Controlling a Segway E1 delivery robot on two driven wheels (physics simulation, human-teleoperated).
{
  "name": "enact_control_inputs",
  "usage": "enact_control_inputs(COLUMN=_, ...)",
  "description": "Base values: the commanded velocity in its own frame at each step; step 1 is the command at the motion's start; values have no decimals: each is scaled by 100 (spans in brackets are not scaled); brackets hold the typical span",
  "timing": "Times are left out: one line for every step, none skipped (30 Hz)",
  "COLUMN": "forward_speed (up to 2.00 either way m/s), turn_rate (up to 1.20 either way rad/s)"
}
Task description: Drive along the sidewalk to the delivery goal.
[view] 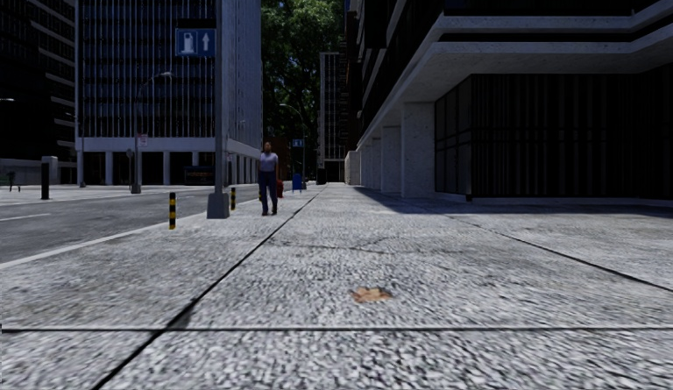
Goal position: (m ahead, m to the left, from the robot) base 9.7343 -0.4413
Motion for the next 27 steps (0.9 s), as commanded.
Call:
enact_control_inputs(forward_speed=200, turn_rate=0)
enact_control_inputs(forward_speed=200, turn_rate=0)
enact_control_inputs(forward_speed=200, turn_rate=0)
enact_control_inputs(forward_speed=200, turn_rate=0)
enact_control_inputs(forward_speed=200, turn_rate=0)
enact_control_inputs(forward_speed=200, turn_rate=0)
enact_control_inputs(forward_speed=200, turn_rate=0)
enact_control_inputs(forward_speed=200, turn_rate=0)
enact_control_inputs(forward_speed=200, turn_rate=0)
enact_control_inputs(forward_speed=200, turn_rate=0)
enact_control_inputs(forward_speed=200, turn_rate=0)
enact_control_inputs(forward_speed=200, turn_rate=0)
enact_control_inputs(forward_speed=200, turn_rate=0)
enact_control_inputs(forward_speed=200, turn_rate=0)
enact_control_inputs(forward_speed=200, turn_rate=0)
enact_control_inputs(forward_speed=200, turn_rate=0)
enact_control_inputs(forward_speed=200, turn_rate=0)
enact_control_inputs(forward_speed=200, turn_rate=0)
enact_control_inputs(forward_speed=200, turn_rate=0)
enact_control_inputs(forward_speed=200, turn_rate=0)
enact_control_inputs(forward_speed=200, turn_rate=0)
enact_control_inputs(forward_speed=200, turn_rate=0)
enact_control_inputs(forward_speed=200, turn_rate=0)
enact_control_inputs(forward_speed=200, turn_rate=0)
enact_control_inputs(forward_speed=200, turn_rate=0)
enact_control_inputs(forward_speed=200, turn_rate=0)
enact_control_inputs(forward_speed=200, turn_rate=0)
